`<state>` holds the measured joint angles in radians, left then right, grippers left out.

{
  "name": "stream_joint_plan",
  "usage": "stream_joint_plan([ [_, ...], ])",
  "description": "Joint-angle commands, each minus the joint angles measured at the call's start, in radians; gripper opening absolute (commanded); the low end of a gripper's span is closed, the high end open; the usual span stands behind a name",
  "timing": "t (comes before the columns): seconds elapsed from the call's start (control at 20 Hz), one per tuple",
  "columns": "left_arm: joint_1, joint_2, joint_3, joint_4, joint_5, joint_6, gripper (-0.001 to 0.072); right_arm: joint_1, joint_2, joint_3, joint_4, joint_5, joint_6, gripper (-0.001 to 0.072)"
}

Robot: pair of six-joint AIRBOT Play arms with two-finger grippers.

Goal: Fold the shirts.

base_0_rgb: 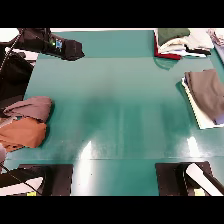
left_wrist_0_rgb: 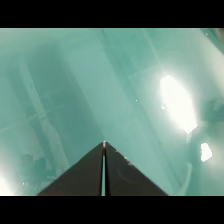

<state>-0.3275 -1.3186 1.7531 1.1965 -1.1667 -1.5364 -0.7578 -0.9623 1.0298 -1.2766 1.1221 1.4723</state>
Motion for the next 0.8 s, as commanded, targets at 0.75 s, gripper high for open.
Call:
stream_joint_plan([
  [0.75,0.000,0.000,0.000,0.000,0.048,0.008,0.0026,0.772,0.158,0.012,0.147,-0.095,0.008,0.0493],
])
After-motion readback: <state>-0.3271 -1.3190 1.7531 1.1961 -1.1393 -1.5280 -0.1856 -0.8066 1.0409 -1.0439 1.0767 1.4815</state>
